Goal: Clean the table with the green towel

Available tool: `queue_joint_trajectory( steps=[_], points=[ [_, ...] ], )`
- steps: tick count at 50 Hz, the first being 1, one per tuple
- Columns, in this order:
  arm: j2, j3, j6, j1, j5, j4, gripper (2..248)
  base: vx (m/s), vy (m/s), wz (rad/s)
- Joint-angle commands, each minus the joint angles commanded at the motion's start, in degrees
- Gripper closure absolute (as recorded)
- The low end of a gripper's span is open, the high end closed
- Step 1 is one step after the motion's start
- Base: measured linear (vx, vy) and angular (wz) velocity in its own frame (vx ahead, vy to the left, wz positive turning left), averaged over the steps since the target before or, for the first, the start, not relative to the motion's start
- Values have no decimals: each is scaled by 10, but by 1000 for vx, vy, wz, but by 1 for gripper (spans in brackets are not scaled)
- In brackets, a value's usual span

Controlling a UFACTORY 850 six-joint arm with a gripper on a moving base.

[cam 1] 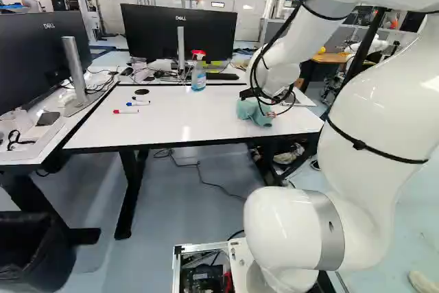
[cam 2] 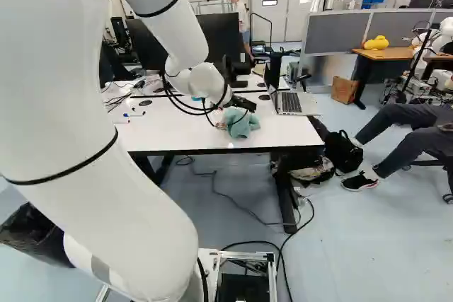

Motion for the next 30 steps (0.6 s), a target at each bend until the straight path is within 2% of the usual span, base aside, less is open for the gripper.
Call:
queue_joint_trajectory(
  steps=[30],
  points=[
    [8, 16, 0, 5, 18, 0, 3, 0, 0, 0]
  ],
)
